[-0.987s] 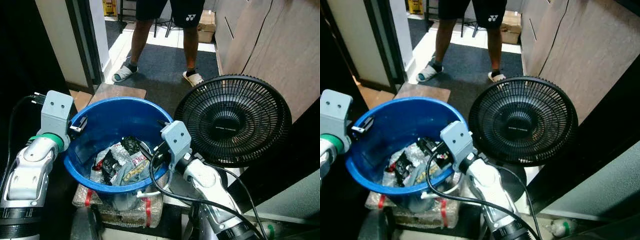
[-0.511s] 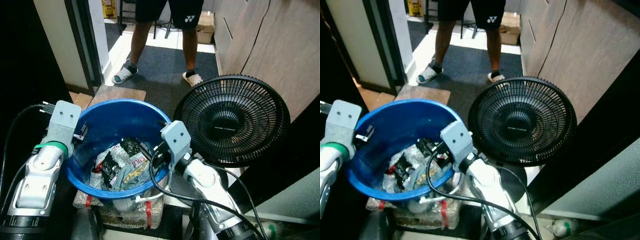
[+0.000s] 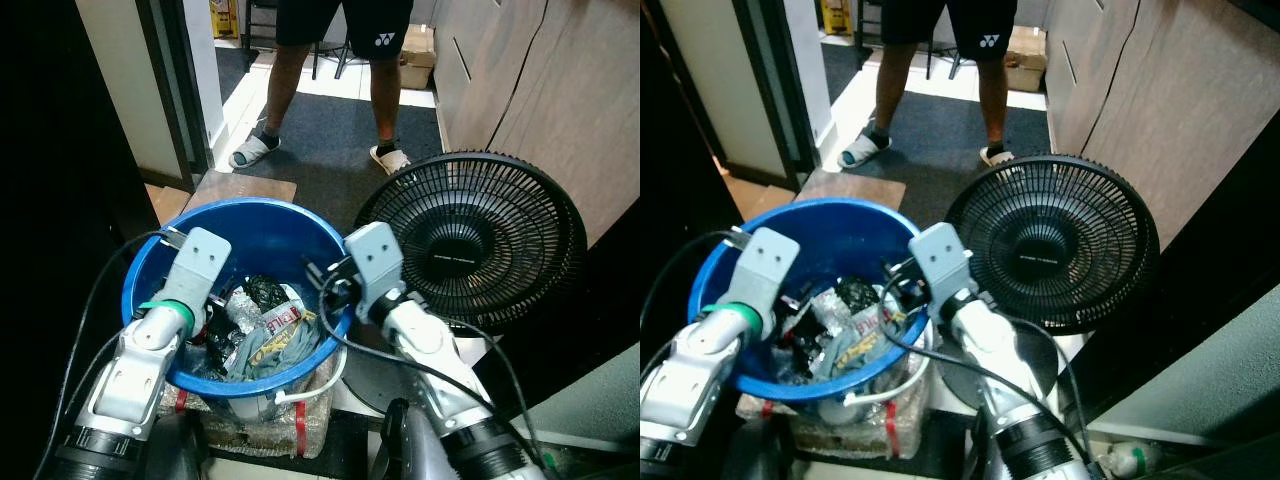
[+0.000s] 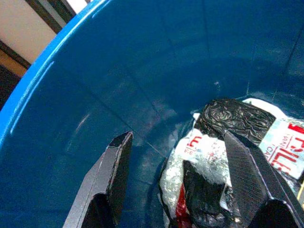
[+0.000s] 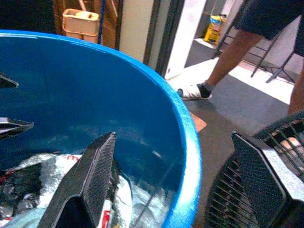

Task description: Clothes washing

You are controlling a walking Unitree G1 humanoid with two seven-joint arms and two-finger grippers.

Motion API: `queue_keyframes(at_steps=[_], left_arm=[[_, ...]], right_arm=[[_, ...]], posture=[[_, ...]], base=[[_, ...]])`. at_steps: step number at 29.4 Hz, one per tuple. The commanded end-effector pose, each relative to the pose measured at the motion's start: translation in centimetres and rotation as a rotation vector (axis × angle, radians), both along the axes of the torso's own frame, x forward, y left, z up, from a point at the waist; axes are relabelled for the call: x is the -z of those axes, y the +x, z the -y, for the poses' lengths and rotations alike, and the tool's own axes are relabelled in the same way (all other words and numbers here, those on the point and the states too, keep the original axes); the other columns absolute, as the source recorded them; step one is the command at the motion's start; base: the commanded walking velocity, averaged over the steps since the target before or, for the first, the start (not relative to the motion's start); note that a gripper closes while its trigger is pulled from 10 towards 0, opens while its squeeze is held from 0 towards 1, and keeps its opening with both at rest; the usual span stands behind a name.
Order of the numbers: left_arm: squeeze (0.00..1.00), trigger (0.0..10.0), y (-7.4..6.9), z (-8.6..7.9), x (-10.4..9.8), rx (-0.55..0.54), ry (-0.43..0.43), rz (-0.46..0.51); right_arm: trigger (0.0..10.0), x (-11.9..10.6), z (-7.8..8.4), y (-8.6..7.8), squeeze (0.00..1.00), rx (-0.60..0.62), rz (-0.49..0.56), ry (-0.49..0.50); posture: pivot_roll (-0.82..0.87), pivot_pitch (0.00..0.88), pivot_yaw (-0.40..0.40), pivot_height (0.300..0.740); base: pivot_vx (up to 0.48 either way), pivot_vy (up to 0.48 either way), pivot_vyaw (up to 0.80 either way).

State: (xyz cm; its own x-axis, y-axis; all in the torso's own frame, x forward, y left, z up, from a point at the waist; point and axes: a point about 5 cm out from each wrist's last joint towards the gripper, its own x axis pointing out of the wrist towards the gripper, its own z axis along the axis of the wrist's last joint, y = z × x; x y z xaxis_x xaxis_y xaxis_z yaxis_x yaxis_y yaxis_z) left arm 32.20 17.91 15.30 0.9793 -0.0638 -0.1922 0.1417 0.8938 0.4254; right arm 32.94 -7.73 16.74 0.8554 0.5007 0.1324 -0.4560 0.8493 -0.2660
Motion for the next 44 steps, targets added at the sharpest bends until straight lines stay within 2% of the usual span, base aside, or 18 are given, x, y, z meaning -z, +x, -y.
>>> queue_keyframes(at_steps=[1, 7, 10, 15, 16, 17, 18, 19, 21, 22, 24, 29, 33, 39, 42, 43, 44], left_arm=[[0.0, 10.0, 0.0, 0.6, 0.7, 0.016, 0.016, -0.018], [0.0, 10.0, 0.3, 2.0, 0.9, 0.055, 0.053, -0.013], [0.0, 10.0, 0.4, 2.0, 1.0, 0.053, 0.058, -0.014], [0.0, 10.0, 0.4, 1.2, 1.2, 0.033, 0.074, -0.019], [0.0, 10.0, 0.1, 0.4, 1.1, 0.021, 0.077, -0.021], [0.0, 10.0, 0.1, 0.4, 1.1, 0.021, 0.077, -0.021], [0.0, 10.0, -0.6, -0.7, 0.8, 0.021, 0.066, -0.018], [0.0, 10.0, -0.6, -0.7, 0.8, 0.021, 0.066, -0.018], [0.0, 10.0, -2.7, -2.4, 0.2, 0.03, 0.069, -0.017], [0.0, 10.0, -2.7, -2.4, 0.2, 0.03, 0.069, -0.017], [0.0, 10.0, -4.1, -3.6, 0.6, 0.01, 0.082, -0.042], [0.0, 10.0, -5.5, -3.8, 2.1, 0.004, 0.102, -0.091], [0.0, 10.0, -6.1, -3.1, 2.7, 0.028, 0.103, -0.108], [0.0, 10.0, -6.2, -2.9, 2.5, 0.034, 0.093, -0.108], [0.0, 10.0, -6.1, -3.0, 2.3, 0.038, 0.094, -0.113], [0.0, 10.0, -6.1, -3.0, 2.3, 0.038, 0.094, -0.113], [0.0, 10.0, -6.2, -3.0, 2.3, 0.04, 0.094, -0.115]], right_arm=[[10.0, 0.6, -0.1, 0.0, 0.0, 0.002, -0.031, 0.005], [10.0, 0.6, -0.2, 0.2, 0.0, -0.007, -0.018, -0.005], [10.0, 0.6, -0.3, 0.1, 0.0, -0.012, -0.015, -0.012], [10.0, 0.6, -0.4, 0.0, 0.0, -0.02, -0.012, -0.014], [10.0, 0.7, -0.4, -0.1, 0.0, -0.023, -0.011, -0.015], [10.0, 0.7, -0.4, -0.1, 0.0, -0.023, -0.011, -0.015], [10.0, 0.8, -0.4, -0.4, 0.0, -0.025, -0.011, -0.015], [10.0, 0.8, -0.4, -0.4, 0.0, -0.025, -0.011, -0.015], [10.0, 1.0, -0.4, -0.8, 0.0, -0.029, -0.016, -0.013], [10.0, 1.0, -0.4, -0.8, 0.0, -0.029, -0.016, -0.013], [10.0, 1.4, -0.7, -1.1, 0.0, -0.039, -0.027, -0.008], [10.0, 1.4, -1.1, -1.2, 0.0, -0.056, -0.029, -0.005], [10.0, 1.3, -1.1, -1.1, 0.0, -0.057, -0.026, -0.007], [10.0, 1.5, -0.8, -1.3, 0.0, -0.051, -0.033, -0.002], [10.0, -0.5, 0.9, -1.1, 0.0, 0.004, 0.007, 0.062], [10.0, -0.5, 0.9, -1.1, 0.0, 0.004, 0.007, 0.062], [10.0, -1.9, 1.9, -0.9, 0.0, 0.033, 0.05, 0.069]], posture=[[0.12, 0.084, -0.011, 0.3], [0.11, 0.076, -0.009, 0.3], [0.11, 0.076, -0.009, 0.3], [0.11, 0.073, -0.005, 0.3], [0.11, 0.071, 0.0, 0.3], [0.11, 0.071, 0.0, 0.3], [0.11, 0.071, 0.003, 0.3], [0.11, 0.071, 0.003, 0.3], [0.13, 0.078, -0.002, 0.3], [0.13, 0.078, -0.002, 0.3], [0.14, 0.084, -0.007, 0.3], [0.14, 0.092, -0.013, 0.3], [0.14, 0.095, -0.013, 0.3], [0.14, 0.097, -0.013, 0.3], [0.14, 0.099, -0.012, 0.3], [0.14, 0.099, -0.012, 0.3], [0.13, 0.1, -0.011, 0.3]], base=[[0.0, 0.0, 0.0], [0.0, 0.0, 0.0], [0.0, 0.0, 0.0], [0.0, 0.0, 0.0], [0.0, 0.0, 0.0], [0.0, 0.0, 0.0], [0.0, 0.0, 0.0], [0.0, 0.0, 0.0], [0.0, 0.0, 0.0], [0.0, 0.0, 0.0], [0.0, 0.0, 0.0], [0.0, 0.0, 0.0], [0.0, 0.0, 0.0], [0.0, 0.0, 0.0], [0.0, 0.0, 0.0], [0.0, 0.0, 0.0], [0.0, 0.0, 0.0]])
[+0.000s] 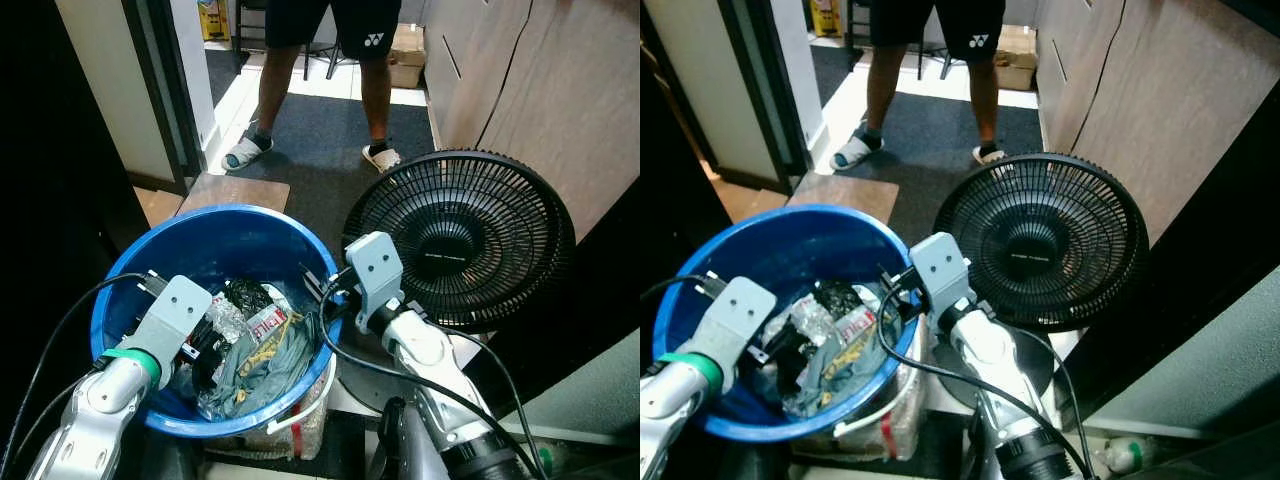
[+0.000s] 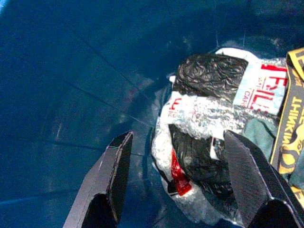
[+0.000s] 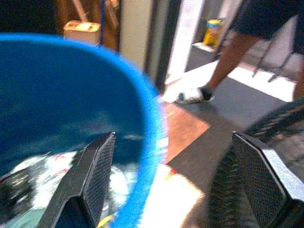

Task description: Clothes washing

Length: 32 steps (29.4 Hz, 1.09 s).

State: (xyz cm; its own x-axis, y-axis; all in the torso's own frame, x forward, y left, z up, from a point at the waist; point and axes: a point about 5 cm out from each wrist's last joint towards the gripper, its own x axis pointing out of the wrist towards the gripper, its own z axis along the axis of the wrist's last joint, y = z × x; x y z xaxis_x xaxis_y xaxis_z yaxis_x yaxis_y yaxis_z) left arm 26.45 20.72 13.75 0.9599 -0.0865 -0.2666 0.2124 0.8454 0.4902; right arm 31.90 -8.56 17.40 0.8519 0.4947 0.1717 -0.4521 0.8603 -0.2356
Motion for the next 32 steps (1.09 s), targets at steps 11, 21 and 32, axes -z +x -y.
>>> queue_keyframes(at_steps=[11, 21, 32], left_arm=[[0.0, 10.0, -0.4, 0.4, 0.9, 0.005, -0.003, -0.05], [0.0, 10.0, -1.7, 0.1, 1.3, -0.036, -0.004, -0.066], [0.0, 10.0, -4.0, -1.0, 2.7, -0.099, 0.007, -0.125]], right_arm=[[10.0, -5.9, 5.3, 2.3, 0.0, 0.157, 0.176, -0.043], [10.0, -5.3, -3.0, 6.8, 0.0, -0.132, 0.053, -0.17], [10.0, -3.1, -8.6, 5.1, 0.0, -0.359, -0.018, -0.23]], posture=[[0.12, 0.105, -0.01, 0.3], [0.19, 0.147, -0.062, 0.3], [0.22, 0.163, -0.081, 0.3]], base=[[0.0, 0.0, 0.0], [0.0, 0.0, 0.0], [0.0, 0.0, 0.0]])
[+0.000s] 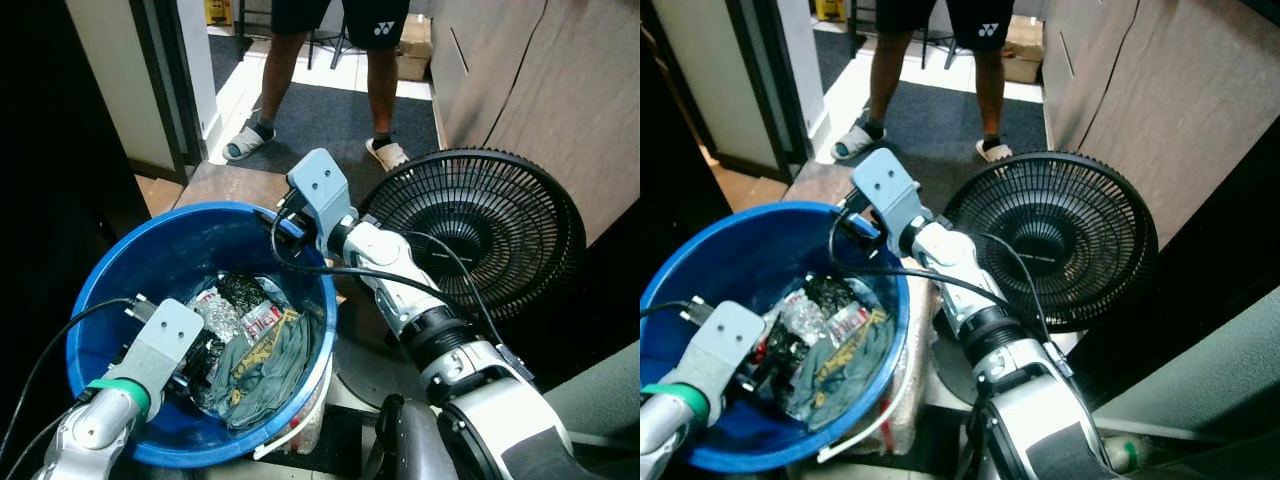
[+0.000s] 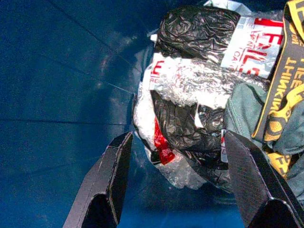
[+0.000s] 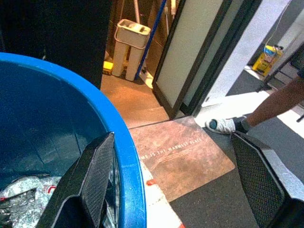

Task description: Clothes washing

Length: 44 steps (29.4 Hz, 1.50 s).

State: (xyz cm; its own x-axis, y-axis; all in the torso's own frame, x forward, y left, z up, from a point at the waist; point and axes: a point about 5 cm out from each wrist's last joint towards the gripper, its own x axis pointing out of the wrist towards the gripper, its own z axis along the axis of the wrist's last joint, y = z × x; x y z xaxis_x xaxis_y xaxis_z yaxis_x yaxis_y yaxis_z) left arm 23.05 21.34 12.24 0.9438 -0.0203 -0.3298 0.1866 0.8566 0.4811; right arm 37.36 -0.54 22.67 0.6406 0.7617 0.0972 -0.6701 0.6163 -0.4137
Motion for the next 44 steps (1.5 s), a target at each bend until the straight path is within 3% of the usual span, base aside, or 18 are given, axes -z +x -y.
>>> queue_keyframes(at_steps=[1, 7, 8, 10, 12, 13, 14, 21, 26, 28, 30, 32, 33, 35, 37, 40, 41, 44], left_arm=[[0.0, 10.0, -0.8, -0.4, 1.3, -0.034, 0.002, -0.064], [0.0, 10.0, -1.0, -0.3, 1.4, -0.038, 0.0, -0.068], [0.0, 10.0, -1.0, -0.2, 1.4, -0.037, -0.002, -0.067], [0.0, 10.0, -1.0, -0.2, 1.4, -0.037, -0.002, -0.067], [0.0, 10.0, -0.8, -0.2, 1.4, -0.034, -0.004, -0.065], [0.0, 10.0, -0.8, -0.2, 1.4, -0.034, -0.004, -0.065], [0.0, 10.0, -0.6, -0.2, 1.4, -0.029, -0.003, -0.063], [0.0, 10.0, -0.2, 0.0, 1.4, -0.016, -0.001, -0.061], [0.0, 10.0, -0.2, 0.1, 1.4, -0.016, -0.002, -0.059], [0.0, 10.0, -0.2, 0.1, 1.4, -0.016, -0.002, -0.059], [0.0, 10.0, -0.5, 0.2, 1.4, -0.027, -0.007, -0.053], [0.0, 10.0, -0.5, 0.2, 1.4, -0.027, -0.007, -0.053], [0.0, 10.0, -0.5, 0.3, 1.2, -0.03, -0.015, -0.044], [0.0, 10.0, 0.0, 1.5, -0.1, 0.015, -0.109, 0.021], [0.0, 10.0, 0.0, 1.5, -0.1, 0.015, -0.109, 0.021], [0.0, 10.0, 0.3, 2.9, -1.9, 0.095, -0.244, 0.096], [0.0, 10.0, 0.3, 2.9, -1.9, 0.095, -0.244, 0.096], [0.0, 10.0, 1.2, 4.4, -5.6, 0.165, -0.462, 0.218]], right_arm=[[10.0, 1.7, -1.2, -0.6, 0.0, -0.074, -0.067, -0.036], [10.0, -0.7, -1.8, -0.6, 0.0, -0.112, -0.002, 0.056], [10.0, -2.4, -1.4, -0.6, 0.0, -0.1, 0.034, 0.14], [10.0, -2.4, -1.4, -0.6, 0.0, -0.1, 0.034, 0.14], [10.0, -5.3, 0.5, -0.4, 0.0, -0.044, 0.056, 0.315], [10.0, -5.3, 0.5, -0.4, 0.0, -0.044, 0.056, 0.315], [10.0, -5.6, 2.1, 0.3, 0.0, 0.034, 0.051, 0.332], [10.0, -1.3, 4.2, 2.8, 0.0, 0.224, -0.098, 0.103], [10.0, 0.1, 4.4, 3.2, 0.0, 0.265, -0.204, 0.082], [10.0, 0.1, 4.4, 3.2, 0.0, 0.265, -0.204, 0.082], [10.0, -0.4, 2.9, 2.3, 0.0, 0.149, -0.127, 0.059], [10.0, -0.4, 2.9, 2.3, 0.0, 0.149, -0.127, 0.059], [10.0, -0.6, 2.1, 1.6, 0.0, 0.078, -0.075, 0.052], [10.0, -0.6, 1.4, -0.1, 0.0, -0.013, -0.016, 0.087], [10.0, -0.6, 1.4, -0.1, 0.0, -0.013, -0.016, 0.087], [10.0, -0.5, 1.4, -1.2, 0.0, -0.045, 0.002, 0.14], [10.0, -0.5, 1.4, -1.2, 0.0, -0.045, 0.002, 0.14], [10.0, 0.8, 2.1, -3.1, 0.0, -0.013, -0.029, 0.221]], posture=[[0.22, 0.165, -0.083, 0.3], [0.22, 0.163, -0.085, 0.3], [0.21, 0.158, -0.083, 0.3], [0.21, 0.158, -0.083, 0.3], [0.2, 0.147, -0.076, 0.3], [0.2, 0.147, -0.076, 0.3], [0.19, 0.141, -0.07, 0.3], [0.2, 0.133, -0.067, 0.3], [0.2, 0.134, -0.068, 0.3], [0.2, 0.134, -0.068, 0.3], [0.22, 0.137, -0.08, 0.3], [0.22, 0.137, -0.08, 0.3], [0.22, 0.139, -0.083, 0.3], [0.21, 0.137, -0.08, 0.3], [0.21, 0.137, -0.08, 0.3], [0.21, 0.135, -0.078, 0.3], [0.21, 0.135, -0.078, 0.3], [0.2, 0.13, -0.071, 0.3]], base=[[0.0, 0.0, 0.0], [0.0, 0.0, 0.0], [0.0, 0.0, 0.0], [0.0, 0.0, 0.0], [0.0, 0.0, 0.0], [0.0, 0.0, 0.0], [0.0, 0.0, 0.0], [0.0, 0.0, 0.0], [0.0, 0.0, 0.0], [0.0, 0.0, 0.0], [0.0, 0.0, 0.0], [0.0, 0.0, 0.0], [0.0, 0.0, 0.0], [0.0, 0.0, 0.0], [0.0, 0.0, 0.0], [0.0, 0.0, 0.0], [0.0, 0.0, 0.0], [0.0, 0.0, 0.0]])
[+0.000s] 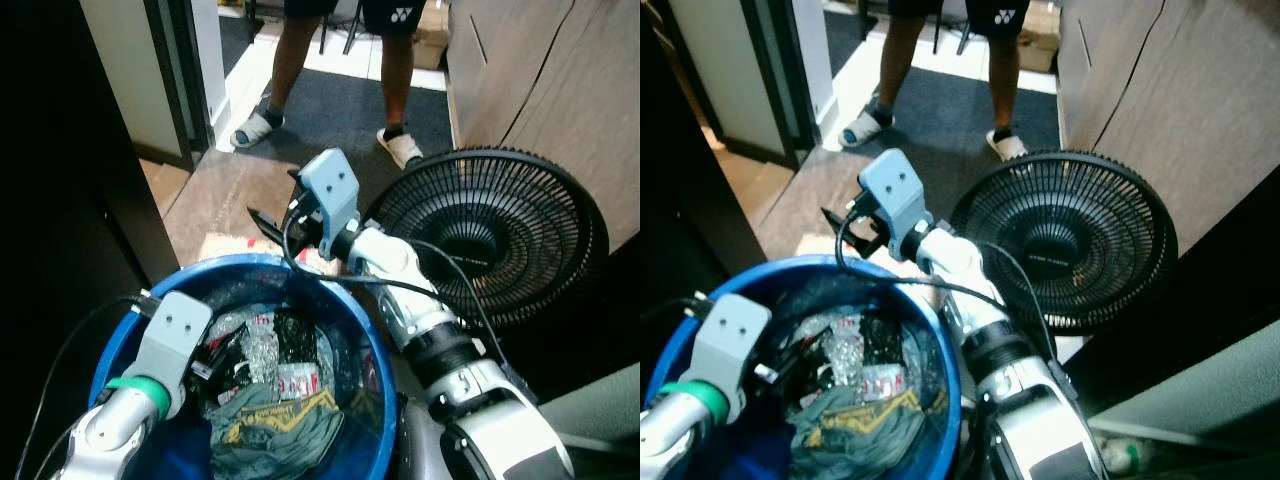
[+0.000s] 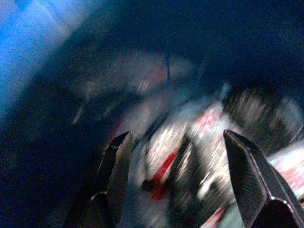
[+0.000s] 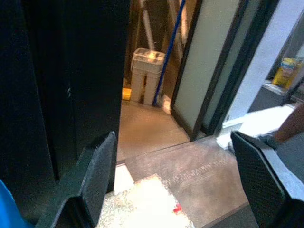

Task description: Clothes washing

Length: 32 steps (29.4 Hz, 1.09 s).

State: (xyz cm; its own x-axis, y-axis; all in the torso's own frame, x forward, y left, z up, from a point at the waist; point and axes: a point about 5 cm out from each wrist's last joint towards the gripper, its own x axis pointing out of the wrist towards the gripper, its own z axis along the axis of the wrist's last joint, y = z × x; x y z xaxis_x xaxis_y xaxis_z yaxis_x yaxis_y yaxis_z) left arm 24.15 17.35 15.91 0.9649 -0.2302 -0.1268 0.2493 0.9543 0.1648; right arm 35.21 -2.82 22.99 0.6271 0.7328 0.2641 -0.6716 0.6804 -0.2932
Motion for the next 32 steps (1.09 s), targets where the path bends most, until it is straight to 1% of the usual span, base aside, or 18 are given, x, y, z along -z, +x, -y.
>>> queue_keyframes(at_steps=[1, 6, 7, 8, 9, 10, 11, 12, 13, 14, 15, 18, 20, 21, 25, 28, 30, 32], left_arm=[[0.0, 10.0, 0.1, 0.4, -1.9, 0.035, -0.08, 0.06], [0.0, 10.0, 0.7, 0.8, -3.2, 0.057, -0.145, 0.093], [0.0, 10.0, 0.9, 1.1, -3.9, 0.08, -0.187, 0.108], [0.0, 10.0, 0.9, 1.1, -3.9, 0.08, -0.187, 0.108], [0.0, 10.0, 1.1, 1.6, -4.7, 0.116, -0.237, 0.125], [0.0, 10.0, 1.1, 1.6, -4.7, 0.116, -0.237, 0.125], [0.0, 10.0, 1.1, 2.1, -5.3, 0.155, -0.291, 0.135], [0.0, 10.0, 1.1, 2.1, -5.3, 0.155, -0.291, 0.135], [0.0, 10.0, 1.1, 2.8, -6.0, 0.213, -0.344, 0.148], [0.0, 10.0, 1.0, 3.6, -6.8, 0.278, -0.399, 0.163], [0.0, 10.0, 1.0, 3.6, -6.8, 0.278, -0.399, 0.163], [0.0, 10.0, 0.8, 4.9, -9.0, 0.391, -0.527, 0.217], [0.0, 10.0, 0.8, 5.1, -9.6, 0.405, -0.555, 0.233], [0.0, 10.0, 1.0, 5.3, -10.5, 0.424, -0.61, 0.251], [0.0, 10.0, 0.5, 5.3, -10.6, 0.479, -0.608, 0.221], [0.0, 10.0, 0.3, 5.2, -10.5, 0.487, -0.609, 0.214], [0.0, 10.0, 0.3, 4.9, -11.2, 0.484, -0.651, 0.227], [0.0, 10.0, 0.4, 4.8, -11.5, 0.479, -0.666, 0.236]], right_arm=[[10.0, 1.2, -0.1, -0.9, 0.0, -0.005, -0.048, 0.015], [10.0, 2.5, 0.5, -1.6, 0.0, 0.045, -0.101, 0.028], [10.0, 3.3, 1.1, -1.9, 0.0, 0.082, -0.129, 0.021], [10.0, 3.3, 1.1, -1.9, 0.0, 0.082, -0.129, 0.021], [10.0, 4.1, 1.7, -2.0, 0.0, 0.12, -0.153, 0.014], [10.0, 4.1, 1.7, -2.0, 0.0, 0.12, -0.153, 0.014], [10.0, 4.6, 2.1, -2.2, 0.0, 0.155, -0.167, 0.012], [10.0, 4.6, 2.1, -2.2, 0.0, 0.155, -0.167, 0.012], [10.0, 4.6, 2.6, -2.0, 0.0, 0.2, -0.163, 0.029], [10.0, 3.9, 3.2, -1.7, 0.0, 0.25, -0.139, 0.078], [10.0, 3.9, 3.2, -1.7, 0.0, 0.25, -0.139, 0.078], [10.0, 1.2, 4.2, -1.3, 0.0, 0.328, -0.079, 0.215], [10.0, 0.7, 4.3, -1.2, 0.0, 0.337, -0.068, 0.238], [10.0, 0.8, 4.2, -1.2, 0.0, 0.349, -0.07, 0.219], [10.0, 1.6, 4.1, -1.3, 0.0, 0.366, -0.098, 0.194], [10.0, 1.9, 4.3, -1.3, 0.0, 0.392, -0.096, 0.177], [10.0, 2.2, 4.9, -0.9, 0.0, 0.455, -0.086, 0.156], [10.0, 2.1, 5.2, -0.7, 0.0, 0.473, -0.081, 0.154]], posture=[[0.2, 0.13, -0.071, 0.3], [0.18, 0.128, -0.06, 0.3], [0.17, 0.125, -0.054, 0.3], [0.17, 0.125, -0.054, 0.3], [0.17, 0.124, -0.05, 0.3], [0.17, 0.124, -0.05, 0.3], [0.16, 0.123, -0.047, 0.3], [0.16, 0.123, -0.047, 0.3], [0.16, 0.12, -0.043, 0.3], [0.16, 0.119, -0.042, 0.3], [0.16, 0.119, -0.042, 0.3], [0.16, 0.113, -0.045, 0.3], [0.16, 0.113, -0.045, 0.3], [0.16, 0.111, -0.048, 0.3], [0.17, 0.111, -0.048, 0.3], [0.17, 0.111, -0.048, 0.3], [0.17, 0.111, -0.046, 0.3], [0.17, 0.111, -0.046, 0.3]], base=[[0.0, 0.0, 0.0], [0.0, 0.0, 0.0], [0.0, 0.0, 0.0], [0.0, 0.0, 0.0], [0.0, 0.0, 0.0], [0.0, 0.0, 0.0], [0.0, 0.0, 0.0], [0.0, 0.0, 0.0], [0.0, 0.0, 0.0], [0.0, 0.0, 0.0], [0.0, 0.0, 0.0], [0.0, 0.0, 0.0], [0.0, 0.0, 0.0], [0.0, 0.0, 0.0], [0.0, 0.0, 0.0], [0.0, 0.0, 0.0], [0.0, 0.0, 0.0], [0.0, 0.0, 0.0]])
